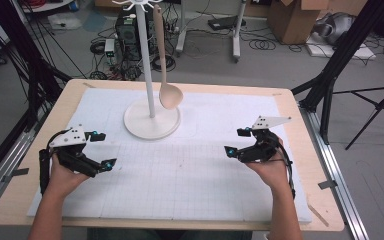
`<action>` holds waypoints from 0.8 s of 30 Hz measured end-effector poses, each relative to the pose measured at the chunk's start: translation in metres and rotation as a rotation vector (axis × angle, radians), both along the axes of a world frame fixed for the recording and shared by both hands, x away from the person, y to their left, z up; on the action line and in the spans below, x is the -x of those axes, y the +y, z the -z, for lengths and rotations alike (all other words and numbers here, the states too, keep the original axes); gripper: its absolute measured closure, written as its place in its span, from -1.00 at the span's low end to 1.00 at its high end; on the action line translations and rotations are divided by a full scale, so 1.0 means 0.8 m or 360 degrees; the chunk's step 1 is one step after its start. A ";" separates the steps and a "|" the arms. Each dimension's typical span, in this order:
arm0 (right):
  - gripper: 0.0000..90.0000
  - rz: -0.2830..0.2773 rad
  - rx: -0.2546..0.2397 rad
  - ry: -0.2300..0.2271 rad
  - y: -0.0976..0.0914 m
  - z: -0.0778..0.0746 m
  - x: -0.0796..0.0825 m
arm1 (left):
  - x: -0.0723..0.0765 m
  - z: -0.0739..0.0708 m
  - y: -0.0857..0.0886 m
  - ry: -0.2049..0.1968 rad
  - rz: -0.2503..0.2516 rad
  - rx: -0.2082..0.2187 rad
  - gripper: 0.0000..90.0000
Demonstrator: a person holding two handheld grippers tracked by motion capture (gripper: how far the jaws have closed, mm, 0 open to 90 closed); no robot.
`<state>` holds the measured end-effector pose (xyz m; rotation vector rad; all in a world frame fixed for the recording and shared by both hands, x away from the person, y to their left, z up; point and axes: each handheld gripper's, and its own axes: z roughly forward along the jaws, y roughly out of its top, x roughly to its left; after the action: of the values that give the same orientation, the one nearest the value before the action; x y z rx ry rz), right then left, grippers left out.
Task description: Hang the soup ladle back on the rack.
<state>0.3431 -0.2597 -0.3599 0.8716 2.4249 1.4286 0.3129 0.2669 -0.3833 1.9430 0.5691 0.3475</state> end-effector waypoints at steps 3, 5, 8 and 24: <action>-0.76 0.0010 0.0018 0.0005 -0.001 0.001 -0.001 | 0.001 -0.003 -0.001 -0.0008 0.0014 0.0004 -0.96; -0.76 0.0015 0.0017 0.0014 -0.002 0.001 0.000 | 0.002 -0.004 -0.001 -0.0012 0.0015 0.0014 -0.96; -0.75 0.0016 0.0015 0.0004 -0.002 0.000 0.000 | 0.002 -0.003 -0.001 -0.0007 0.0019 0.0013 -0.96; -0.75 -0.0006 0.0051 0.0039 0.002 0.001 0.001 | 0.000 0.000 -0.005 0.0008 0.0020 -0.0003 -0.96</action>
<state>0.3420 -0.2577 -0.3607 0.8835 2.4613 1.3844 0.3127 0.2630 -0.3837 1.9489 0.5598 0.3357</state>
